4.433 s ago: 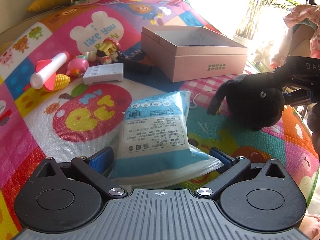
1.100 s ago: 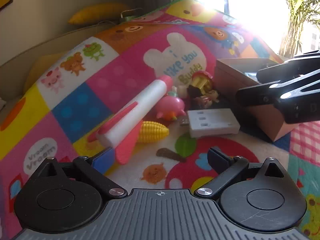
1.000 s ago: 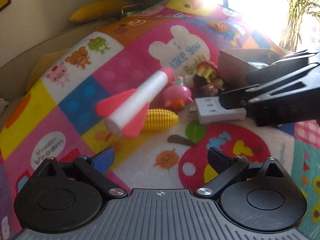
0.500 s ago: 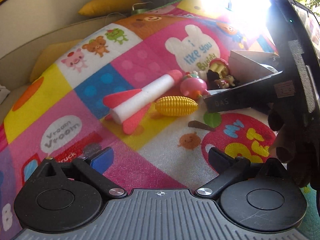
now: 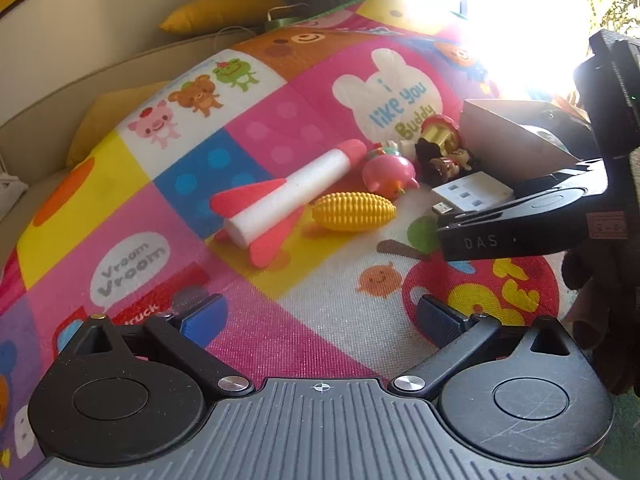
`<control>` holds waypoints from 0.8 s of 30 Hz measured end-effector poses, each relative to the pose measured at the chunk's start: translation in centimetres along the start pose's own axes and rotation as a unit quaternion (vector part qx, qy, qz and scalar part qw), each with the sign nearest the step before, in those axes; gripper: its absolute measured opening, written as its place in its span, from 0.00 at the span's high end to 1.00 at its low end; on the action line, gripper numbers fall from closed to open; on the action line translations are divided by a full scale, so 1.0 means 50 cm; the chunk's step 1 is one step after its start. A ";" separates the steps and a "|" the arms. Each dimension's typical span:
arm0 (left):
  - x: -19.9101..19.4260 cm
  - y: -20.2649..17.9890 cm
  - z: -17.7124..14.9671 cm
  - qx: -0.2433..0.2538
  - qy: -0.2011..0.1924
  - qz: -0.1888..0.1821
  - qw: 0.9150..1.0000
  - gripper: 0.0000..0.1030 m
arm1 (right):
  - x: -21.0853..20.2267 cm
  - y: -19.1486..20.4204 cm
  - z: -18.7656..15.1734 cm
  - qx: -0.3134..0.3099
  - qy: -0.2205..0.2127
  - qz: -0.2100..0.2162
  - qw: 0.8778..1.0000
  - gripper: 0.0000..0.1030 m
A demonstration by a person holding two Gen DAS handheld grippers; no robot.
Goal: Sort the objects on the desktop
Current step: 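Move the right tool to the white USB charger and grasp it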
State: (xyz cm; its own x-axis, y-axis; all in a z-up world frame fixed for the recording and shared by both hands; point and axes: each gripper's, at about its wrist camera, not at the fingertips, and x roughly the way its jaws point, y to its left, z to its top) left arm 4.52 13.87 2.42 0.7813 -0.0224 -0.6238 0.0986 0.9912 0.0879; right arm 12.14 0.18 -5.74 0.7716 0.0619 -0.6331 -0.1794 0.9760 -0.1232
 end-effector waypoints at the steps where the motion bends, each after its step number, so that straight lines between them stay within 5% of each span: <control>1: 0.001 0.001 0.000 0.000 0.002 0.002 1.000 0.00 | 0.009 0.003 0.004 -0.002 -0.002 -0.003 1.000 0.17; 5: 0.003 0.009 -0.001 -0.004 0.009 0.010 1.000 0.00 | 0.028 0.000 0.018 0.005 0.002 0.010 1.000 0.20; 7: 0.005 0.010 0.001 -0.006 0.012 0.011 1.000 0.00 | 0.024 -0.009 0.017 0.011 0.008 0.042 0.999 0.46; 10: 0.012 0.007 0.007 -0.005 0.016 0.013 1.000 0.00 | 0.003 -0.006 0.004 -0.011 0.008 0.063 0.998 0.69; 12: 0.017 0.001 0.011 -0.004 0.017 0.013 1.000 0.00 | -0.007 -0.008 -0.003 -0.023 0.004 0.065 0.998 0.69; 14: 0.018 -0.006 0.014 -0.004 0.015 0.010 1.000 0.00 | -0.011 -0.018 -0.007 -0.018 -0.002 0.065 0.998 0.68; 18: 0.025 -0.014 0.010 -0.005 0.016 -0.002 1.000 0.00 | -0.006 -0.027 0.001 -0.029 -0.030 0.045 0.998 0.31; 24: 0.041 -0.001 -0.003 -0.026 0.025 -0.022 0.999 0.00 | 0.038 -0.019 0.068 -0.039 -0.022 0.041 0.998 0.16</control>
State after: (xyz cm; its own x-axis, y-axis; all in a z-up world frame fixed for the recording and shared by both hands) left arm 6.05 13.77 1.01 0.7449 -0.0617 -0.6643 0.0999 0.9948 0.0196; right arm 15.84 0.06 -4.21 0.7782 0.1526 -0.6092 -0.2890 0.9483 -0.1315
